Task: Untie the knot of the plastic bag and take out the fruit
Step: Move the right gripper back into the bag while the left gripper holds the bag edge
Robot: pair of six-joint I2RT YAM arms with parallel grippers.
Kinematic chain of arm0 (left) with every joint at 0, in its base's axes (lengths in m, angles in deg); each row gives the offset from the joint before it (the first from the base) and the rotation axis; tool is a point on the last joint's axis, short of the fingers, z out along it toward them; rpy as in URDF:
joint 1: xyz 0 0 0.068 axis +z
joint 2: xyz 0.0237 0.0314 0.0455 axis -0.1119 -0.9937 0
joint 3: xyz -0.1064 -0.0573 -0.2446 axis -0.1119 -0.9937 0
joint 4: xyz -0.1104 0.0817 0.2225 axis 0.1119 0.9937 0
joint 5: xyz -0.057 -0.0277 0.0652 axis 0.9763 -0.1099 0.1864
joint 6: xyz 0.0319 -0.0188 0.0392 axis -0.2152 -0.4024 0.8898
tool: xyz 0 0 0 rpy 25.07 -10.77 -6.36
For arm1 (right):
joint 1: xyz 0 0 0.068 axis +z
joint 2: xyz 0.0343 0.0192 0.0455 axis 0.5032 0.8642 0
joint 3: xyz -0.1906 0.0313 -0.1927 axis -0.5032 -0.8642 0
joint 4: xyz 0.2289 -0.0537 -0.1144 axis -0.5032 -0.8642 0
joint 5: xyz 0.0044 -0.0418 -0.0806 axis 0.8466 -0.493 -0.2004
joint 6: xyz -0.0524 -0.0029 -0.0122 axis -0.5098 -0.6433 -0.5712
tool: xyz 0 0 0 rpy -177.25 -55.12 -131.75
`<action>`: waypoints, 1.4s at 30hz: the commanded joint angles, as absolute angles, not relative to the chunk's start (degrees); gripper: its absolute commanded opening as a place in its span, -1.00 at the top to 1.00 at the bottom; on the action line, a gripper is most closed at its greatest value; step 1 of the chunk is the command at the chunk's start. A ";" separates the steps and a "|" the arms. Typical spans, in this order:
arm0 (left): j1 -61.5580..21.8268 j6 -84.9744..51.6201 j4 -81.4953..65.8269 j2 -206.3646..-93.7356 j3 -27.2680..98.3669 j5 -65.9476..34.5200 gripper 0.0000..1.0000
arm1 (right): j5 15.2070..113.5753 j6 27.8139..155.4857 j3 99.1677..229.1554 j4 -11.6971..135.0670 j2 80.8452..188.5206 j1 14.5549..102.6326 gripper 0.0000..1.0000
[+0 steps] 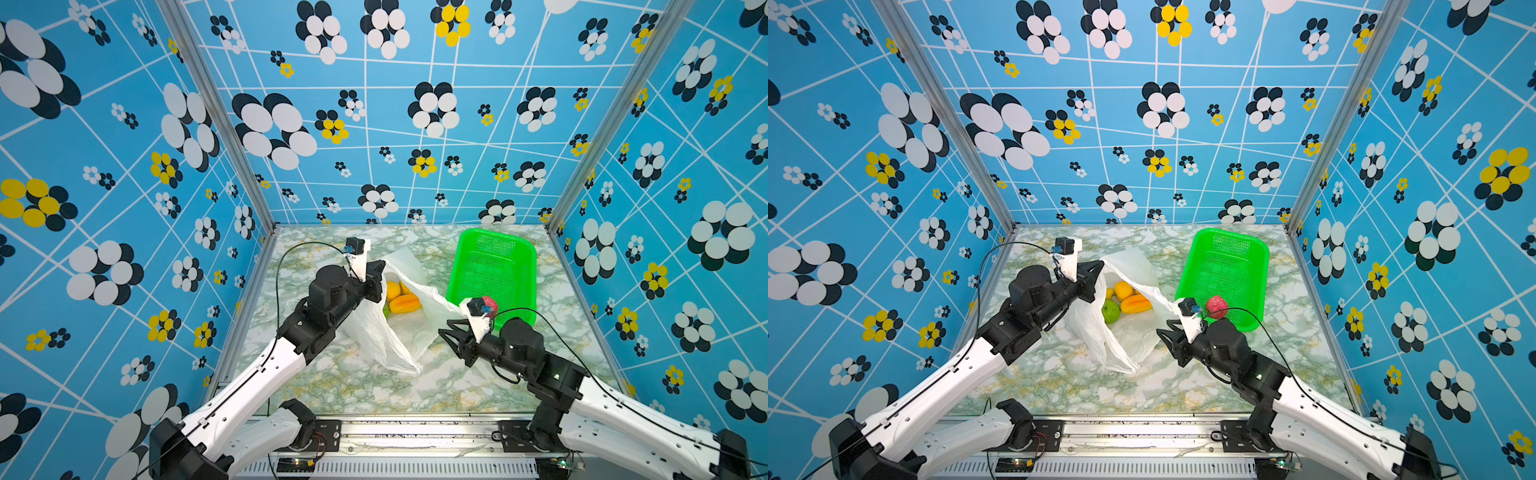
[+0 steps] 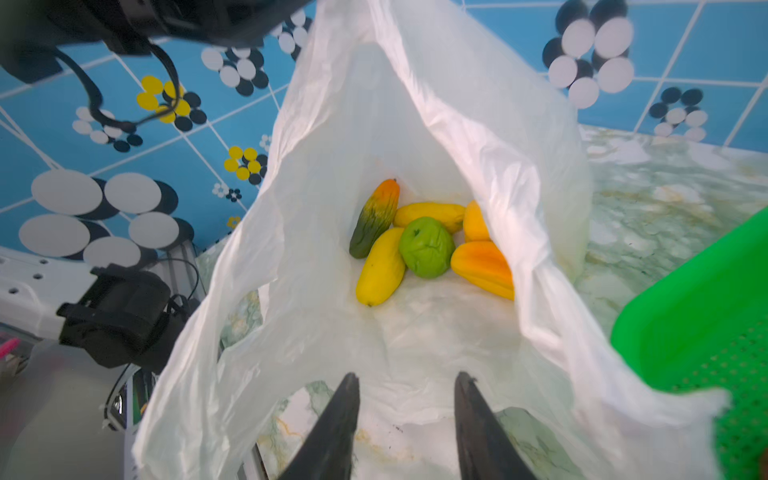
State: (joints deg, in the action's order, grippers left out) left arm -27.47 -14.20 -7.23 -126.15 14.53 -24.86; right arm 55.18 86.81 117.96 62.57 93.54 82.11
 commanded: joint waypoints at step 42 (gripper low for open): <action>-27.27 -7.81 -14.97 -120.82 7.82 -21.17 1.00 | 35.61 85.16 117.20 72.29 103.83 93.18 0.03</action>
State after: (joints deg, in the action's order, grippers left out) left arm -27.47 -8.98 -13.05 -121.25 8.59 -21.45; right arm 38.44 85.68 118.22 73.72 102.19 93.19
